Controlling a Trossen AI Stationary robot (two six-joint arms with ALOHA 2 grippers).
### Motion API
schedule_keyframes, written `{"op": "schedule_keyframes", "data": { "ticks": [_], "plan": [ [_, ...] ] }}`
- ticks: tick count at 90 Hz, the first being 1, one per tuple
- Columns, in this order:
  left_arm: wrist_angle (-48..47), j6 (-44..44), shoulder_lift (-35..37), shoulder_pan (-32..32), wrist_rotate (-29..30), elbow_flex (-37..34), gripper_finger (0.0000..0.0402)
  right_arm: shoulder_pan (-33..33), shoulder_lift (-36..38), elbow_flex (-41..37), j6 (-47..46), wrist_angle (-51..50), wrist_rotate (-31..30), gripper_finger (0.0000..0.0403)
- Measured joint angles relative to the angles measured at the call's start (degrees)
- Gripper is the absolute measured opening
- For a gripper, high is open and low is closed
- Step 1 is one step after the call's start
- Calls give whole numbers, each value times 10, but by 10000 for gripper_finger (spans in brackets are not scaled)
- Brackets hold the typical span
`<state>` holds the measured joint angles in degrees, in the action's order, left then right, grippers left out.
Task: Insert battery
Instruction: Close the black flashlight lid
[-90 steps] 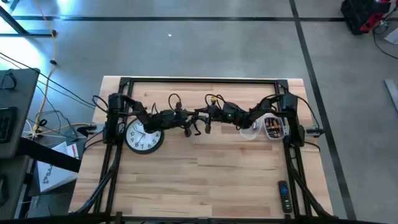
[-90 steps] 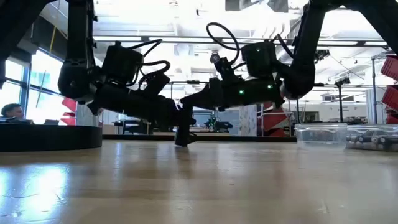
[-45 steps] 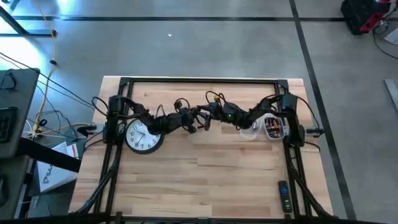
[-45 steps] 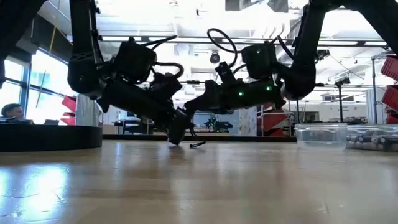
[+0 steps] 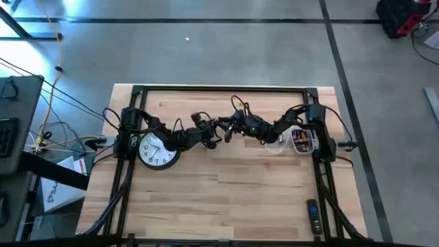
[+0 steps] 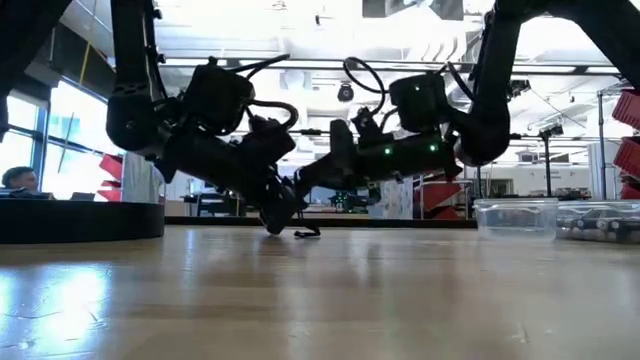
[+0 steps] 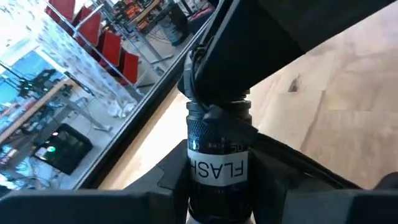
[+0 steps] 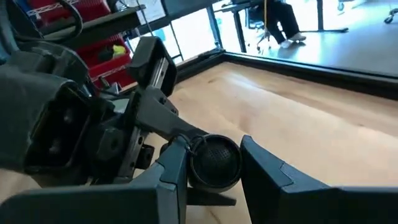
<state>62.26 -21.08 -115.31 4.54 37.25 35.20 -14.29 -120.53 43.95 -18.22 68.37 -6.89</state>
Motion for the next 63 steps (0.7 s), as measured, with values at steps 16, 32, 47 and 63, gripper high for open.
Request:
{"op": "schedule_keyframes", "data": {
  "ticks": [16, 32, 47, 63],
  "plan": [
    [-28, 24, 4, -6, -18, 2, 97, 9, 0, 0, -10, -14, 5, 124],
    [-54, 34, 20, -25, -48, 3, 97, 16, 0, 0, -9, -29, 41, 192],
    [-138, 51, 70, -36, -85, 2, 97, 27, 36, 0, 31, -74, 81, 230],
    [-160, 89, 111, -40, -153, -17, 97, 55, 127, 1, 136, -212, 76, 236]
  ]
}}
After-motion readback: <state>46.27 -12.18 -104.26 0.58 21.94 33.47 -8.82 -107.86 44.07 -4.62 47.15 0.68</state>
